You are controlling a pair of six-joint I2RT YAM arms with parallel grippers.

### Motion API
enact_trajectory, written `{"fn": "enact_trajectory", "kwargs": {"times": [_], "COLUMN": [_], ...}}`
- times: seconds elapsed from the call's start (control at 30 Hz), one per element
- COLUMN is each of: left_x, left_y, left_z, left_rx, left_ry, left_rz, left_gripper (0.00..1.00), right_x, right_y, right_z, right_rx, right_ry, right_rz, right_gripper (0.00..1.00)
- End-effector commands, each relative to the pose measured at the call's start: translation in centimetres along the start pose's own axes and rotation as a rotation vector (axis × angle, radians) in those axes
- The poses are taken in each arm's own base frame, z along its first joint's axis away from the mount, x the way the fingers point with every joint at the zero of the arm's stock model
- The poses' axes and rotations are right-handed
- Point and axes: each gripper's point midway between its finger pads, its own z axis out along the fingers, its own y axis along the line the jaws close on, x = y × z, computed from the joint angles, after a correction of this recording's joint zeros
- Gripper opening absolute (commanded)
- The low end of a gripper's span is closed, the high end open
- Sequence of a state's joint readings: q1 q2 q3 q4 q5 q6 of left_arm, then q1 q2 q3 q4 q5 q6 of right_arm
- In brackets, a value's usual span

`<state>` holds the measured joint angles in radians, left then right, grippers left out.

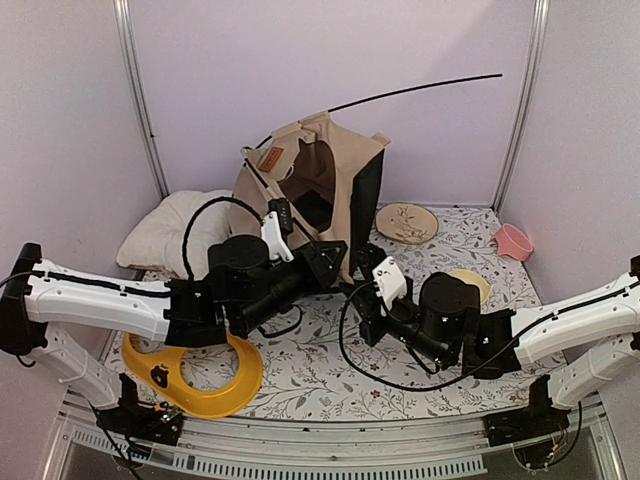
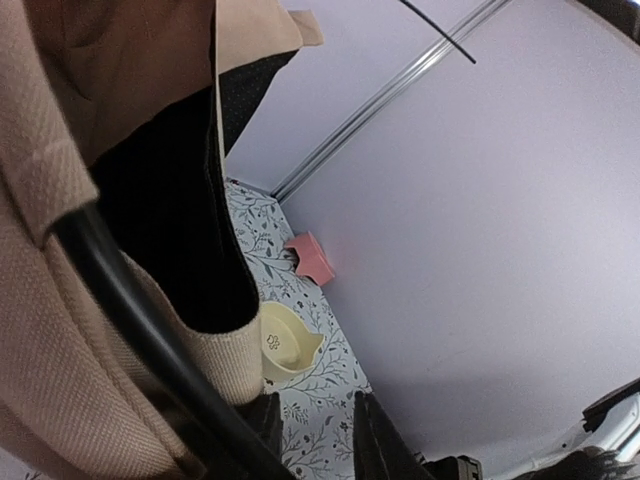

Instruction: Set up the pet tent

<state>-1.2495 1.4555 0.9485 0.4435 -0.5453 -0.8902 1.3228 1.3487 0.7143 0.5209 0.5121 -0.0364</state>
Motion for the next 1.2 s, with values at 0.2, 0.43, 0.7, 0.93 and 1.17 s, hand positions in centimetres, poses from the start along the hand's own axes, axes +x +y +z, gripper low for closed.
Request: {"fn": "enact_trajectory", "kwargs": {"times": [0.2,0.43,0.7,0.93,1.17], "left_x": [-3.3,-4.0,-2.4,-1.7,-1.3], "left_y": [2.6,3.0,3.5,3.8,3.1], "left_z": [-1.1,-1.3,-0.8,-0.3,0.7], "left_rx": [-0.070,-0.088,-0.105,-0.091,-0.075], "left_ry": [-0.010,0.015,0.079,0.063,0.064], "left_rz": [-0.090,-0.112,-0.103,-0.149,-0.152], "left_gripper": [0.33,0.18,0.00,0.00,0.00], "right_x": [1.4,2.0,2.1,1.6,2.2], "right_y": [1.3,1.1,1.4,2.7,3.1], "right_z": [0.5,0.4,1.0,1.7,1.5], "right_rx": [-0.054,-0.042,-0.040,-0.094,-0.120], "right_ry": [0.048,0.073,0.094,0.098,0.116], "right_rz": [-0.017,-0.045,-0.083,-0.097,-0.058], "right_gripper": [0.00,0.00,0.00,0.00,0.10]}}
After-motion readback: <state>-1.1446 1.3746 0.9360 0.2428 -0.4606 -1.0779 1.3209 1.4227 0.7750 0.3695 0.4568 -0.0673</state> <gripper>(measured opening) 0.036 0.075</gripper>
